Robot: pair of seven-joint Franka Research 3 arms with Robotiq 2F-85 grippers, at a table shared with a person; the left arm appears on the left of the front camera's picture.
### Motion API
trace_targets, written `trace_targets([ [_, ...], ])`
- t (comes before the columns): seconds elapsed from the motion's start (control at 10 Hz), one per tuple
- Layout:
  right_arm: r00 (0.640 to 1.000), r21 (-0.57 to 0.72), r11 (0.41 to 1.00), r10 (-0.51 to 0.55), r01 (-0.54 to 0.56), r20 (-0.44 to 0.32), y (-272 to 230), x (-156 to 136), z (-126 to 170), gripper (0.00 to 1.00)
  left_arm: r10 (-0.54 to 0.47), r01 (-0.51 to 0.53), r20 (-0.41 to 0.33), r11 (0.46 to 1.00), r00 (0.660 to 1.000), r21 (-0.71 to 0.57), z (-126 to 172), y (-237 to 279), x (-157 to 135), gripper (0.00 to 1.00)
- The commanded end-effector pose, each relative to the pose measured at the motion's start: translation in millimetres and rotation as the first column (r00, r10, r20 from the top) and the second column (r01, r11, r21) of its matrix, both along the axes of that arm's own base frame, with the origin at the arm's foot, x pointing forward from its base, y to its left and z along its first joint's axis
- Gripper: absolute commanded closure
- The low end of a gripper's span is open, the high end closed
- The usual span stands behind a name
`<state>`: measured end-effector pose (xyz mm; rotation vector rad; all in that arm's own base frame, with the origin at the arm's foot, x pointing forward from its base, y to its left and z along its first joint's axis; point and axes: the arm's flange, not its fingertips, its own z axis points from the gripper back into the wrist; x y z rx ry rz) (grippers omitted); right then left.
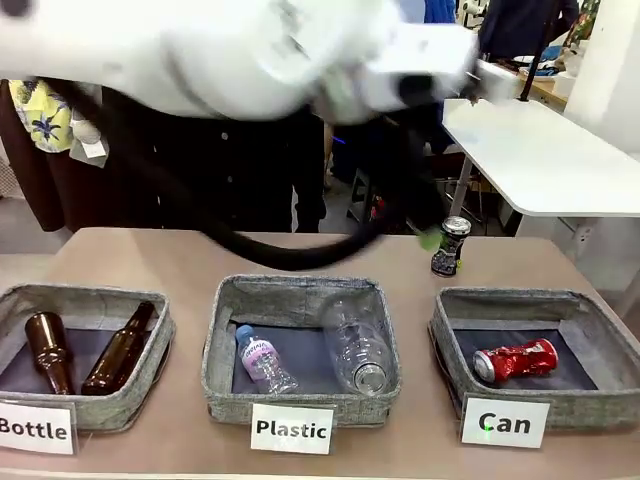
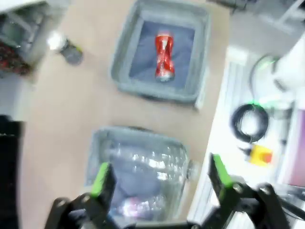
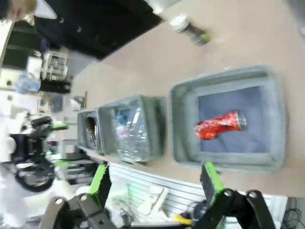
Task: Sort the can waste into the basket.
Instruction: Pick up the can waste from the table and place it in the right Fabric basket.
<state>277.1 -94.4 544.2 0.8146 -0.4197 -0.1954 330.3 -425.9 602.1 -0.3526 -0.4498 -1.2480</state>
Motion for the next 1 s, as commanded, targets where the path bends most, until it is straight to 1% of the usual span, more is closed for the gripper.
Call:
trace_targets([
  [0.0, 0.999, 0.101, 0.994, -0.052, 0.05, 0.013, 67, 20, -22, 0.0, 0.126, -0.154, -0.203, 0.979, 0.971, -0.131, -5, 142, 16, 0.0],
  [0.1, 0.999, 0.183, 0.982, -0.051, 0.054, -0.018, 101, 17, -35, 0.0, 0.221, -0.322, -0.385, 0.921, 0.896, -0.22, -6, 200, 24, 0.0],
  [0.2, 0.998, 0.259, 0.964, -0.043, 0.054, -0.046, 122, 17, -43, 0.0, 0.285, -0.501, -0.546, 0.812, 0.788, -0.298, -9, 247, 32, 0.0],
  [0.3, 0.995, 0.325, 0.946, 0.022, 0.011, -0.097, 139, 14, -50, 0.0, 0.234, -0.561, -0.647, 0.745, 0.726, -0.361, -16, 295, 34, 0.0],
  [0.4, 0.977, 0.334, 0.942, 0.083, -0.013, -0.198, 145, 10, -59, 0.0, 0.205, -0.648, -0.722, 0.642, 0.661, -0.41, -39, 340, 34, 0.0],
  [0.5, 0.943, 0.381, 0.924, 0.143, -0.018, -0.302, 148, 9, -64, 0.0, 0.105, -0.68, -0.764, 0.544, 0.636, -0.491, -70, 386, 32, 0.0],
  [0.6, 0.902, 0.465, 0.885, 0.212, -0.015, -0.376, 148, 16, -59, 0.0, -0.023, -0.674, -0.765, 0.457, 0.643, -0.58, -98, 422, 29, 0.0],
  [0.7, 0.886, 0.52, 0.854, 0.234, 0.009, -0.4, 139, 24, -55, 0.0, -0.136, -0.692, -0.757, 0.327, 0.639, -0.643, -139, 454, 21, 0.0],
  [0.8, 0.943, 0.393, 0.918, 0.181, -0.059, -0.28, 152, 52, -35, 0.0, -0.106, -0.748, -0.781, 0.234, 0.615, -0.621, -179, 470, 6, 0.0],
  [0.9, 0.943, 0.393, 0.918, 0.181, -0.059, -0.28, 152, 52, -35, 0.0, -0.083, -0.726, -0.762, 0.255, 0.642, -0.639, -212, 468, -7, 0.0],
])
